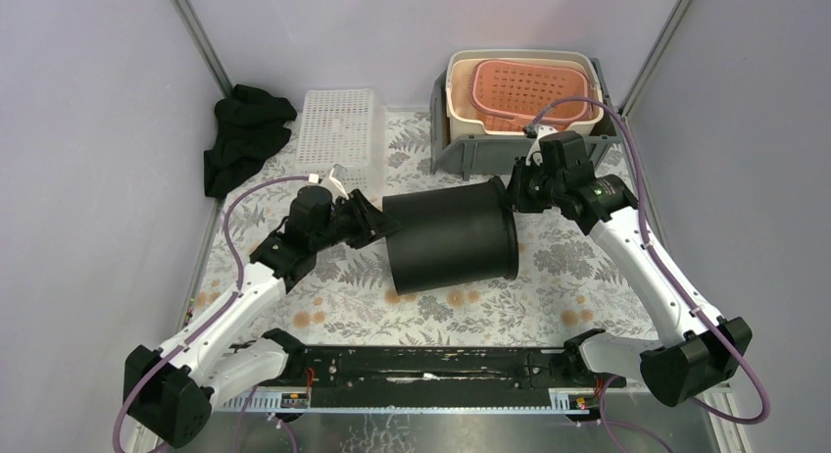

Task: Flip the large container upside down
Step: Turn the container upside down at the center of the board.

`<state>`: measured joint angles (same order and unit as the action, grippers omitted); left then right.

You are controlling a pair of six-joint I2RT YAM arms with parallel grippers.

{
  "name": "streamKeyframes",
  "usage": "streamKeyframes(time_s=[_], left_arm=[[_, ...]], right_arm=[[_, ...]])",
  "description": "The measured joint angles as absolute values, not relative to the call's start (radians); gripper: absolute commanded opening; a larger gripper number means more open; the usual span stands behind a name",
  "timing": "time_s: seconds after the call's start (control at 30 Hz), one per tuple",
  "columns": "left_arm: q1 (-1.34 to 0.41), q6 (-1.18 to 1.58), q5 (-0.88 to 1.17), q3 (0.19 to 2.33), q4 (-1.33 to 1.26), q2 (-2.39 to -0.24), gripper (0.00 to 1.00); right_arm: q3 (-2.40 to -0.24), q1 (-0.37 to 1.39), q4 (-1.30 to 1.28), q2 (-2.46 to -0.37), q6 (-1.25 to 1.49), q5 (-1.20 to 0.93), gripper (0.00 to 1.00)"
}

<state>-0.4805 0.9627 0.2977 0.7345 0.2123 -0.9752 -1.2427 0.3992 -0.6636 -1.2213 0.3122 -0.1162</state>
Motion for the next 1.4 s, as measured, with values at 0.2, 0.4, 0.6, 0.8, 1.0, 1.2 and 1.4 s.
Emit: streamKeyframes(time_s=[0.2, 0.4, 0.6, 0.8, 1.0, 1.2, 1.4], left_arm=[[-0.481, 0.974, 0.315, 0.726, 0.144, -1.016, 0.41], [-0.524, 0.986, 0.302, 0.726, 0.051, -1.093, 0.4], [-0.616, 1.019, 0.258, 0.73, -0.043, -1.183, 0.4], [-0.691, 1.016, 0.227, 0.738, -0.075, -1.298, 0.39], [-0.715, 1.01, 0.213, 0.696, -0.073, -1.397, 0.39], [-0.714, 1.01, 0.209, 0.673, -0.076, -1.426, 0.38], [-0.714, 1.007, 0.2, 0.671, -0.072, -1.427, 0.38]], right_arm=[[-1.319, 0.399, -0.779, -1.221, 0.304, -0.092, 0.06], [-1.425, 0.399, -0.866, -1.217, 0.284, -0.06, 0.06], [-1.533, 0.392, -0.959, -1.209, 0.25, -0.015, 0.06], [-1.611, 0.393, -0.971, -1.201, 0.247, -0.039, 0.06], [-1.618, 0.395, -0.978, -1.205, 0.265, -0.077, 0.05], [-1.573, 0.397, -0.903, -1.198, 0.277, -0.128, 0.04], [-1.504, 0.398, -0.789, -1.182, 0.289, -0.186, 0.04]])
